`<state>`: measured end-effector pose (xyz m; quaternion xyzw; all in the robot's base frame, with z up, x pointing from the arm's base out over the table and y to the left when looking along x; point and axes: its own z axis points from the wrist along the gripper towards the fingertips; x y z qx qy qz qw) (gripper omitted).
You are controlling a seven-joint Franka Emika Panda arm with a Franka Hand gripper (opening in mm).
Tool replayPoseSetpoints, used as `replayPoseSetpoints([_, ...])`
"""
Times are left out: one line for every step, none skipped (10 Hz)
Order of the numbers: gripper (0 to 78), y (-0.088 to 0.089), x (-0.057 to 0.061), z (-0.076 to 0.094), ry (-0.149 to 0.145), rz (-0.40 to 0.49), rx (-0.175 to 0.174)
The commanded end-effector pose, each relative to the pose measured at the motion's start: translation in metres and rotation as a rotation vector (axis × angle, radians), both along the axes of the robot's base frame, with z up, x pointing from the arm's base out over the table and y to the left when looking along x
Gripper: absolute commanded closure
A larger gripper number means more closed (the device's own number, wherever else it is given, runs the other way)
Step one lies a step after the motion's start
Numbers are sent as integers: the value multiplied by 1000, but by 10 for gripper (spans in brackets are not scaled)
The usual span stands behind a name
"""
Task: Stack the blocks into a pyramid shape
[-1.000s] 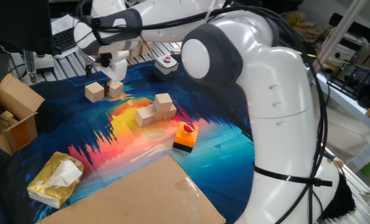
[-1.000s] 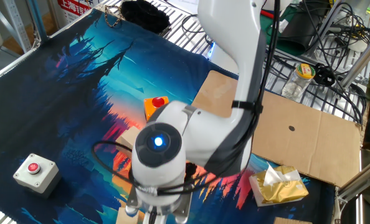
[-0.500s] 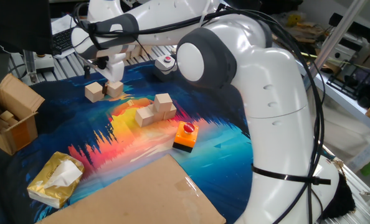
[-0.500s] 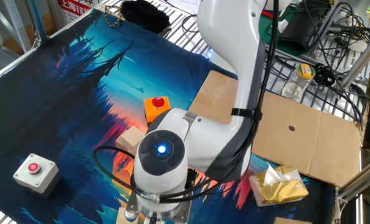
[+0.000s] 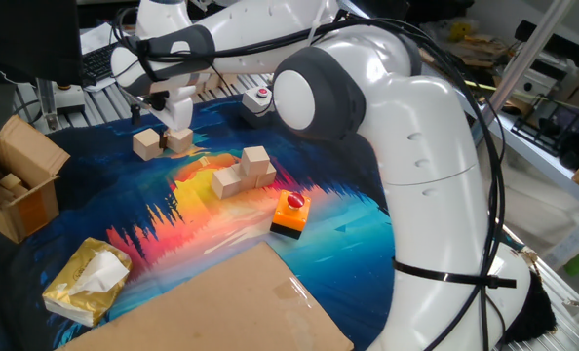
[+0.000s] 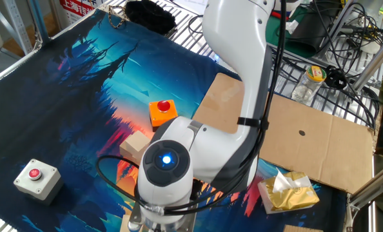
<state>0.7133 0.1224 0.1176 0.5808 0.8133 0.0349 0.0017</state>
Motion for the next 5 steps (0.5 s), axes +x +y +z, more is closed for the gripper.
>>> replayPoseSetpoints([1, -1, 12, -9, -32, -11, -17])
replayPoseSetpoints([1, -1, 12, -11, -35, -12, -22])
replayPoseSetpoints([1, -1, 13, -13, -38, -14, -25])
replayPoseSetpoints([1, -1, 13, -14, -39, -12, -26])
replayPoseSetpoints([1, -1, 13, -16, -41, -12, -30])
